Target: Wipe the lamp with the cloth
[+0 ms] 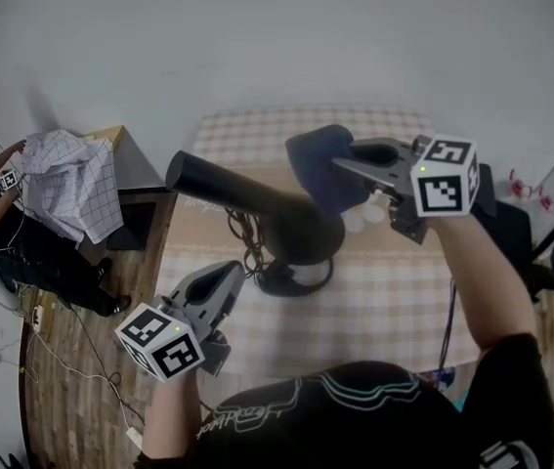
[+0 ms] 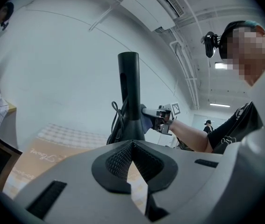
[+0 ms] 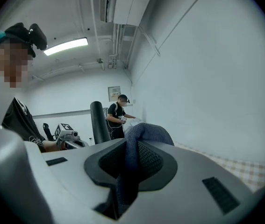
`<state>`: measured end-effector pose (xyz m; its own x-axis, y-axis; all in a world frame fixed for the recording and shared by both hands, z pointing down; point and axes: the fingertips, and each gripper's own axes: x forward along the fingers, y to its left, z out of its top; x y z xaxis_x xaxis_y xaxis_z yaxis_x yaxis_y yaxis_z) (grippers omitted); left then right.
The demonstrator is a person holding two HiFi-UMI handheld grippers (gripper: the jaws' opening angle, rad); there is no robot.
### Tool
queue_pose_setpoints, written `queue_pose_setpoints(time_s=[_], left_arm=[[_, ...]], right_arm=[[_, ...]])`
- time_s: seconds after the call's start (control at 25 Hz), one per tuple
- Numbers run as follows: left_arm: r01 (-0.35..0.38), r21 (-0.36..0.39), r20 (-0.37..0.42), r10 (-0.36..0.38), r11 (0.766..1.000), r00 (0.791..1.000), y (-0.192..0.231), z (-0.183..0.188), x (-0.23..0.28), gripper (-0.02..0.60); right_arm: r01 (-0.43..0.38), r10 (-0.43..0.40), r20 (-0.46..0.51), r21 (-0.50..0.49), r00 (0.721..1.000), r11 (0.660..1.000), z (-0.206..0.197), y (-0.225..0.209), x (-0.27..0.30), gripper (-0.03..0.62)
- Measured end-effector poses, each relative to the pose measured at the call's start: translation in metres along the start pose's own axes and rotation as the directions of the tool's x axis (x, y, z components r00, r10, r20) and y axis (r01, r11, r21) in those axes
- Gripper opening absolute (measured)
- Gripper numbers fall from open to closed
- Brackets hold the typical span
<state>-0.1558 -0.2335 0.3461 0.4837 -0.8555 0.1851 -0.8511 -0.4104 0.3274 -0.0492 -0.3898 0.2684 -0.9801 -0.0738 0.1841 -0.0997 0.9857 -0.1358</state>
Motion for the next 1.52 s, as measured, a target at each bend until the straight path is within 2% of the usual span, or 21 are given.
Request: queue_pose_setpoints(time_s=[0.24,0.4,0.68,1.0,1.52], left_arm=[[-0.001,0.017,0.002,0.001,1.000,1.000,0.002,0.004,-0.007,0.000],[0.000,0.019,0.005,0.000,1.000,1.000,0.003,0.009,-0.011,0.000],[0.003,0.027,-0.001,-0.003,1.000,1.000,0.014,0.009,-0.026,0.000],[0.016,0.023,-0.021,-0.016,1.000,1.000,0.020,0.003,-0.027,0.000],[0.040,0.009,-0.034,-0.040,0.999,0.999,0.023,0.007,-0.023,0.000]], right_arm=[[-0.075,0.077,0.075,-0.038,0.994,0.996,0.043,0.025,0.029,0.057],[-0.087,0.093,0.124,-0.051,0.988,0.995,0.073,0.035,0.048,0.057],[-0.176,0.189,0.176,-0.084,0.966,0.981,0.103,0.070,0.089,0.057],[-0.311,0.322,0.176,-0.086,0.930,0.946,0.098,0.094,0.101,0.057],[-0.358,0.361,0.117,-0.046,0.925,0.932,0.085,0.094,0.105,0.057]])
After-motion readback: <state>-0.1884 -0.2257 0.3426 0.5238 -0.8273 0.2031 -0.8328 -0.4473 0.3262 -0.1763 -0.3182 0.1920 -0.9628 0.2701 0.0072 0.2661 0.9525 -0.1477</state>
